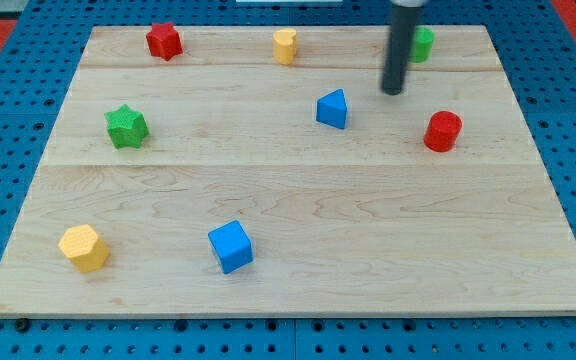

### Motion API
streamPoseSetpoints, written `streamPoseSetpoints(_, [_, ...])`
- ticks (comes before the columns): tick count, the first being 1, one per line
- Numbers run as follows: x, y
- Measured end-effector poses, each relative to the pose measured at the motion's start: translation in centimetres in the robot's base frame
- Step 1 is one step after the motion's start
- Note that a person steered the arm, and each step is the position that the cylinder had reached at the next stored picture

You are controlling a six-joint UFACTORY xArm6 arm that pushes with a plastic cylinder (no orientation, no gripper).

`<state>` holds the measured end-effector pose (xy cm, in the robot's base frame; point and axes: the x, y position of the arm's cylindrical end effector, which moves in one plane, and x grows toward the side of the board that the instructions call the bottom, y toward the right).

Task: Slide the green circle to the blue triangle

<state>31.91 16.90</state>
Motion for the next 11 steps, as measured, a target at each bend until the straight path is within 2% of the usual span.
streamPoseSetpoints(1, [-2.6,8.6])
streamPoseSetpoints(2, [-7.4,9.4])
streamPoseSetpoints(3, [-10.5,2.9])
streamPoseSetpoints(4, [-8.9,-2.1])
streamPoseSetpoints(5, [-5.3,-3.1])
streamPoseSetpoints(6, [-4.2,-4.7])
streamPoseSetpoints(7, [-4.1,-9.2])
streamPoseSetpoints(8, [-2.9,-9.9])
streamPoseSetpoints(11, [-4.6,-10.8])
